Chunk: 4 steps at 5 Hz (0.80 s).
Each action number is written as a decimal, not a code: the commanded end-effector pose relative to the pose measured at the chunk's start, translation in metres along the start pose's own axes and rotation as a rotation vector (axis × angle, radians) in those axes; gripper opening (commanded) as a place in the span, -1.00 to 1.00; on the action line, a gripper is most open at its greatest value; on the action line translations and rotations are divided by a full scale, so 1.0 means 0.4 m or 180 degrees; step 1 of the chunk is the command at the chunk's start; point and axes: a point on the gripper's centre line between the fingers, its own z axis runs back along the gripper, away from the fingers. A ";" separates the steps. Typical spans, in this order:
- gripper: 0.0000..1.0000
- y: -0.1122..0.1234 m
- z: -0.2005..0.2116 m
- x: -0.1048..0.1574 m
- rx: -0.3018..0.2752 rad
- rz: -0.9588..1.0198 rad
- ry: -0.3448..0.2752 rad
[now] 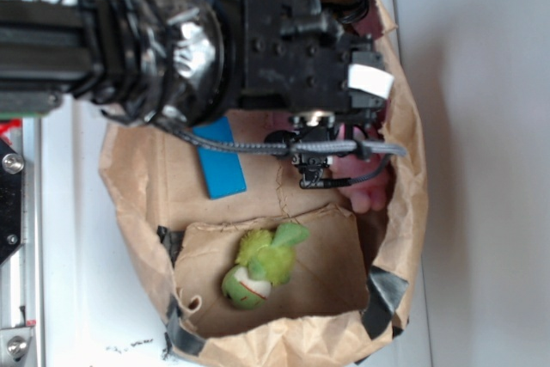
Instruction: Grab the multicolored rope.
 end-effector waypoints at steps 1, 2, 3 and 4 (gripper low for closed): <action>1.00 -0.004 0.002 0.026 -0.0008 -0.0024 -0.0129; 1.00 -0.017 -0.003 0.017 -0.0014 -0.0050 -0.0084; 1.00 -0.026 -0.002 0.005 -0.0053 -0.0092 -0.0042; -1.00 -0.030 -0.003 -0.002 -0.0094 -0.0038 0.0003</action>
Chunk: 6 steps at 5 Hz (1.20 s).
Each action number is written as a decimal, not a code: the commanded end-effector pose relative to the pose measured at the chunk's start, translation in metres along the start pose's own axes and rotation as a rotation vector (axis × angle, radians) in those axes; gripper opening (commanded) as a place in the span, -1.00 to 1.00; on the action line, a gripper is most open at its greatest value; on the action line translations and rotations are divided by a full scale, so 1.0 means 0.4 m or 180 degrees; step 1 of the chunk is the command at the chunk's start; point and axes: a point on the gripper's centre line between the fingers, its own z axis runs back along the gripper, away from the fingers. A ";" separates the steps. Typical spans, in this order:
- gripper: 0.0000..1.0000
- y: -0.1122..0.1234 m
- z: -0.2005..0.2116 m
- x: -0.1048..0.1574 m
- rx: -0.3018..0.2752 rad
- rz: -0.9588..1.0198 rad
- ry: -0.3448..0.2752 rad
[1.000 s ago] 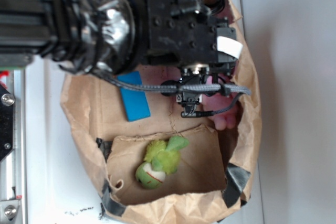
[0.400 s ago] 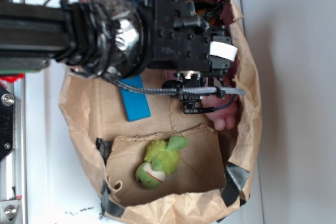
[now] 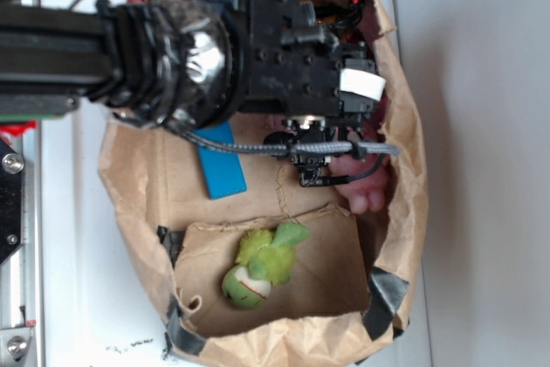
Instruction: Grab the multicolored rope.
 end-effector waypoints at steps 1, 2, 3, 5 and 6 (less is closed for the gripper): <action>-1.00 0.001 0.019 0.002 -0.0030 0.0018 -0.0027; -1.00 0.003 0.019 -0.002 -0.0013 0.0026 -0.0033; -1.00 0.009 0.032 -0.006 -0.0051 0.0042 -0.0040; -1.00 0.024 0.091 -0.018 -0.0176 0.0042 -0.0024; -1.00 0.021 0.152 -0.031 -0.0267 -0.0024 -0.0010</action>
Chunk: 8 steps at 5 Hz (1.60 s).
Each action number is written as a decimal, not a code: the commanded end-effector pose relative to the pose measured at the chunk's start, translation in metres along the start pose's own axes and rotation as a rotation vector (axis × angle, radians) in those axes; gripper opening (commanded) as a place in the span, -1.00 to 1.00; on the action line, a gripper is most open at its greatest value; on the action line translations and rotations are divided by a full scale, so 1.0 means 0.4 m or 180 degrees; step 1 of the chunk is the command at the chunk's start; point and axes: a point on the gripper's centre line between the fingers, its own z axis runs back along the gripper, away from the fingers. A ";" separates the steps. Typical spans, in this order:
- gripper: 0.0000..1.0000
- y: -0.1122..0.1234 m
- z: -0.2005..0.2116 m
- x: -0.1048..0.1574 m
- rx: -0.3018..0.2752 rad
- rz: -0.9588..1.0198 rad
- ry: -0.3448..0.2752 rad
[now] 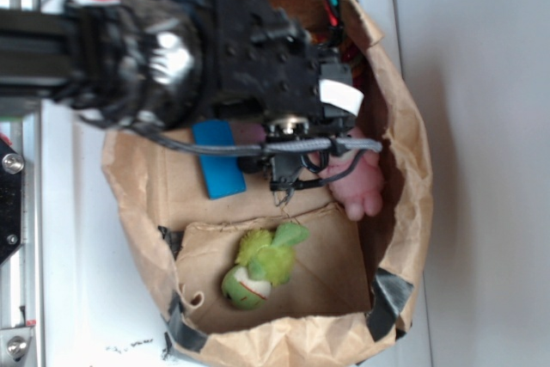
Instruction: Grab the multicolored rope.
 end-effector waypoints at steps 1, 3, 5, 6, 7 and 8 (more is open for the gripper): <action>-1.00 0.006 0.168 0.001 -0.0101 -0.0049 -0.0210; -1.00 -0.009 0.261 0.021 -0.0340 -0.0085 -0.0102; -1.00 -0.038 0.349 0.028 -0.0405 -0.0088 -0.0074; -1.00 -0.059 0.379 0.033 -0.0268 0.0073 0.0091; -1.00 -0.081 0.401 0.036 -0.0228 0.0073 0.0187; -1.00 -0.091 0.404 0.033 -0.0116 0.0194 0.0204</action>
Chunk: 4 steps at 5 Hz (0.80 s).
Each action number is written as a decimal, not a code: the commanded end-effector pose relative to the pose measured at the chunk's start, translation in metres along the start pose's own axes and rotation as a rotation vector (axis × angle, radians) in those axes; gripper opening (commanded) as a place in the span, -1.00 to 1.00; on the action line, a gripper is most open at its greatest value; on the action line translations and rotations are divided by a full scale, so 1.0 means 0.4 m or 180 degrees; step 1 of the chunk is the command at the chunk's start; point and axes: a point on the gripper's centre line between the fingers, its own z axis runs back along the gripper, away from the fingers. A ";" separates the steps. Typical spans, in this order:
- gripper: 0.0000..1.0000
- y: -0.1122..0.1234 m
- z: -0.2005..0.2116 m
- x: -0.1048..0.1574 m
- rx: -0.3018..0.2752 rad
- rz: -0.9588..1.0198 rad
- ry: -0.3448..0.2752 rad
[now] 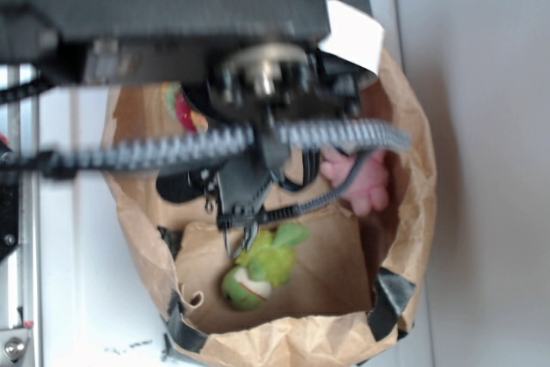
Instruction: Grab the multicolored rope.
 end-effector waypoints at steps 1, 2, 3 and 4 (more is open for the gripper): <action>-1.00 -0.011 0.044 0.018 0.0038 0.0050 -0.0213; -1.00 -0.011 0.048 0.017 -0.0005 0.0030 -0.0221; -1.00 -0.009 0.047 0.015 -0.0034 0.0019 -0.0226; -1.00 -0.009 0.044 0.015 -0.0052 0.0007 -0.0208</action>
